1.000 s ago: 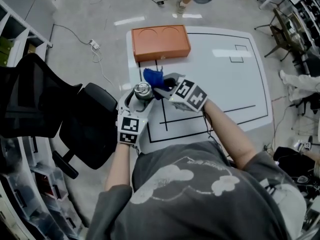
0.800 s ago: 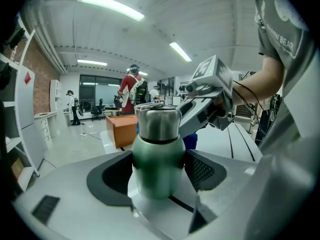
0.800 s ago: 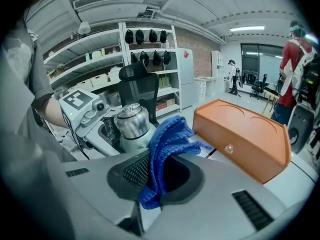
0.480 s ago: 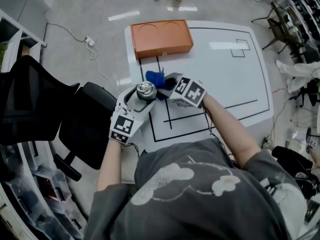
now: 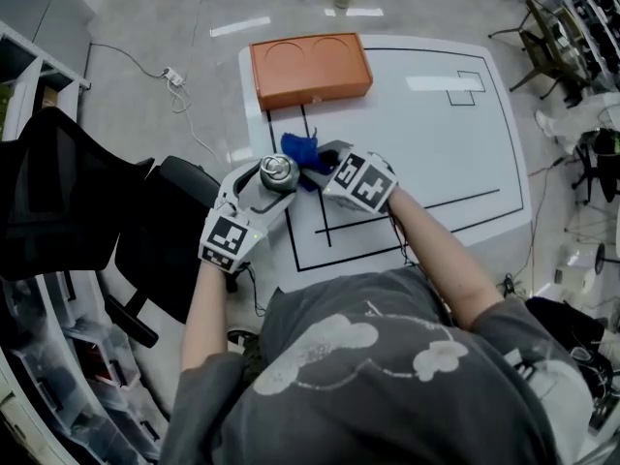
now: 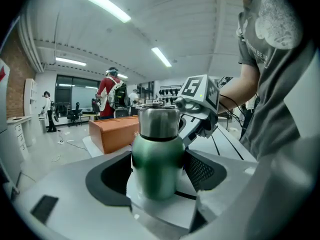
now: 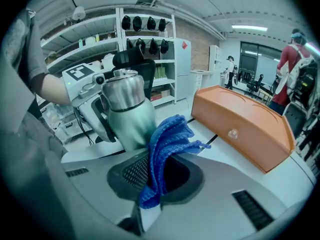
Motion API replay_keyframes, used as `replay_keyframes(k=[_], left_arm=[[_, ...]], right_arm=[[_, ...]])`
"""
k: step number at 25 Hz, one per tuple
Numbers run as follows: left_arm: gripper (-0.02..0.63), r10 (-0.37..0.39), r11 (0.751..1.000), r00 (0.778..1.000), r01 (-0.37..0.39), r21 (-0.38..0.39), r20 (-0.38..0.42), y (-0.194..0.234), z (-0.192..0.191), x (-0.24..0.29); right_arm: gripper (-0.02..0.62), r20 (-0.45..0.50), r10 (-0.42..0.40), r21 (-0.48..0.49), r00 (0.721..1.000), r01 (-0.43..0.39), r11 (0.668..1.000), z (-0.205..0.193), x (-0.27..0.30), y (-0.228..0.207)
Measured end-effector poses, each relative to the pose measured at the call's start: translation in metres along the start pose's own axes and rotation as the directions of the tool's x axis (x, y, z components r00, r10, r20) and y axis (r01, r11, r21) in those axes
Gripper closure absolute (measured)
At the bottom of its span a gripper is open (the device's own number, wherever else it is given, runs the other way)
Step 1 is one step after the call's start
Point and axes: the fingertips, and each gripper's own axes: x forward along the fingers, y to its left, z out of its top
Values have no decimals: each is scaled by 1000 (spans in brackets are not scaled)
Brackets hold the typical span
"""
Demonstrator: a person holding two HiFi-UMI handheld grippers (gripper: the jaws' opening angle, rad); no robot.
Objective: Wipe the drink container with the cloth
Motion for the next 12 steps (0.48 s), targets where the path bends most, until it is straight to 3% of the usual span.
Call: replay_keyframes(k=[3,5,8,12], left_arm=[[279,101,993,995,-102,-58,-11,1,-4,-6],[279,189,975,982,-189,-114,-18,-1,-7,-11],[279,321,923,946,-321,-213,-35,-8,-6,-21],[278,467,842,880,-474,-258,-91,-14,-3,-21]], right_arm=[[552,29,-1,3,1000,1,1000,-1,-10,-2],[552,46,1,-5,999,0,1000,-3,-19,-6],[552,72,-1,-17,997,2,1000,-4,-33,-15],[552,113,3,-23,994,-1,1000,-1,-49,-22]])
